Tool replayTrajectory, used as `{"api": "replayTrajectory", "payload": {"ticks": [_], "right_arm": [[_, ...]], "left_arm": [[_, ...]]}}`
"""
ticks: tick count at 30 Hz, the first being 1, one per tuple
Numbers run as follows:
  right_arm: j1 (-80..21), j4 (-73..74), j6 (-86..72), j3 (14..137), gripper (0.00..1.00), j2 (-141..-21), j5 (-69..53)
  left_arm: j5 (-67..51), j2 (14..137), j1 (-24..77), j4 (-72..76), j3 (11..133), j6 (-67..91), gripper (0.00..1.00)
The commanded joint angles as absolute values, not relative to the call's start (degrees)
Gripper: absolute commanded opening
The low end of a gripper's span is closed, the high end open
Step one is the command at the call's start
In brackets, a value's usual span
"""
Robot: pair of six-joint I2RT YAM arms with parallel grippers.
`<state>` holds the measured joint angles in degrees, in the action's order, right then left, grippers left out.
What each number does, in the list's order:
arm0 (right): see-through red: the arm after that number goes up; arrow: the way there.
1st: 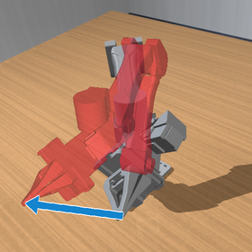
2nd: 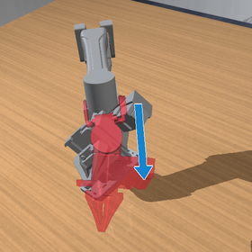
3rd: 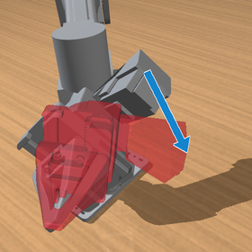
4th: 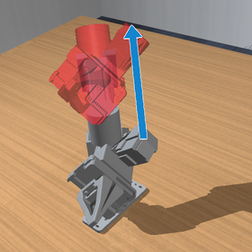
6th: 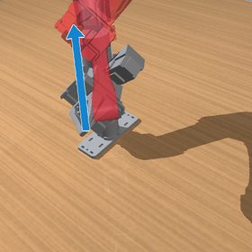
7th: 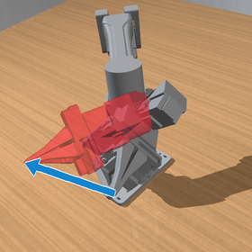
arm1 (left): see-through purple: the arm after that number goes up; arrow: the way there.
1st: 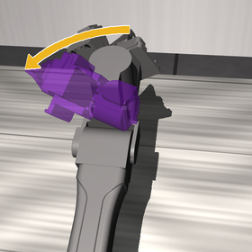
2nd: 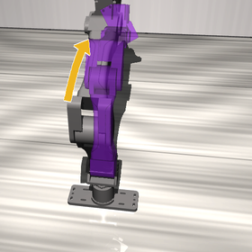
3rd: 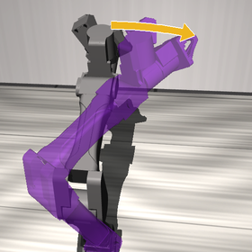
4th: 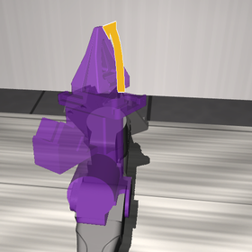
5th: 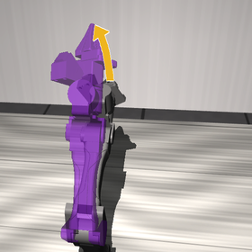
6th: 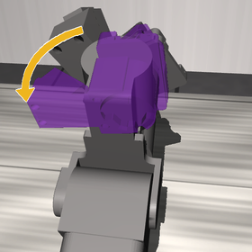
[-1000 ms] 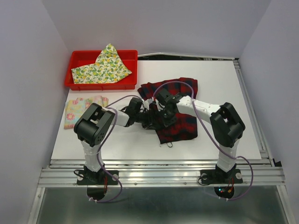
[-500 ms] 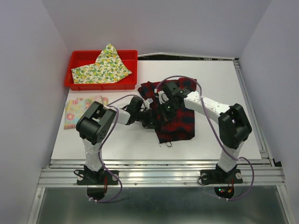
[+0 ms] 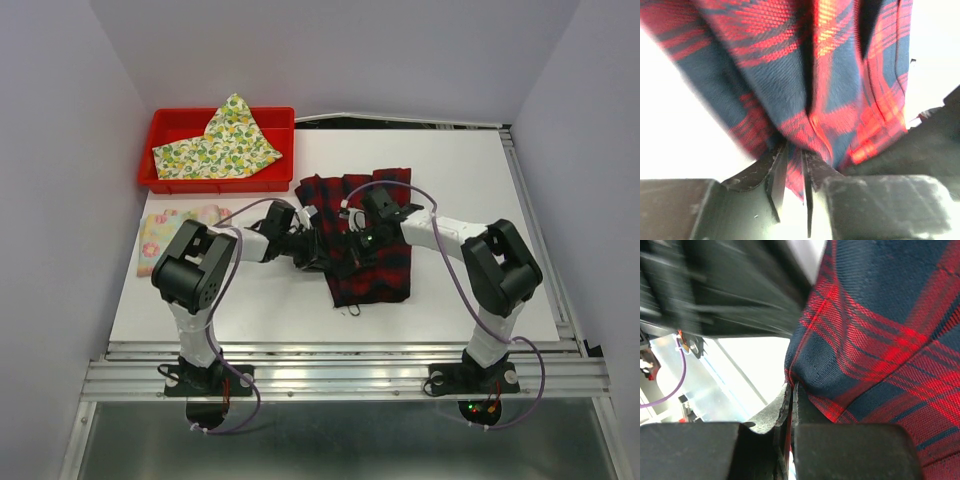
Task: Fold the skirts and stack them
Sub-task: Fold the skirt
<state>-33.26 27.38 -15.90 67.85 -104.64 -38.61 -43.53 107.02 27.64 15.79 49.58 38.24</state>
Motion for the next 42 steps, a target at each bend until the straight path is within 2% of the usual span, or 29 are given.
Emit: {"api": "replayTrajectory", "payload": {"ticks": [1, 3, 6, 11, 18, 24, 36, 42], "right_arm": [[-31.9, 21.5, -16.5, 65.1, 0.01, -103.8, -41.0], [-31.9, 20.7, -17.3, 64.7, 0.01, -104.5, -41.4], [-31.9, 18.8, -18.3, 64.9, 0.01, -104.1, -42.6], [-31.4, 18.8, -18.7, 67.8, 0.01, -102.3, -41.7], [-31.4, 18.7, -20.1, 68.5, 0.01, -102.0, -43.6], [-31.4, 18.4, -20.9, 68.6, 0.01, -101.7, -44.3], [-31.4, 8.0, -30.3, 65.2, 0.01, -104.8, -47.7], [-32.0, 4.8, -28.8, 61.1, 0.01, -107.7, -49.5]], "left_arm": [[-46.4, 101.4, 24.6, 7.7, 51.7, 30.9, 0.34], [-49.1, 101.3, 23.5, 4.7, 52.3, 29.4, 0.37], [-49.6, 101.1, 22.4, 1.0, 53.6, 27.0, 0.36], [-50.1, 100.9, 20.1, -5.3, 55.3, 22.9, 0.25], [-53.1, 102.7, 21.0, 1.1, 53.4, 24.6, 0.18], [-53.4, 106.0, 22.8, 7.3, 52.6, 28.6, 0.17], [-48.8, 112.4, 23.1, 8.4, 52.4, 29.8, 0.15], [-48.0, 112.5, 22.9, 8.1, 52.6, 30.0, 0.14]]}}
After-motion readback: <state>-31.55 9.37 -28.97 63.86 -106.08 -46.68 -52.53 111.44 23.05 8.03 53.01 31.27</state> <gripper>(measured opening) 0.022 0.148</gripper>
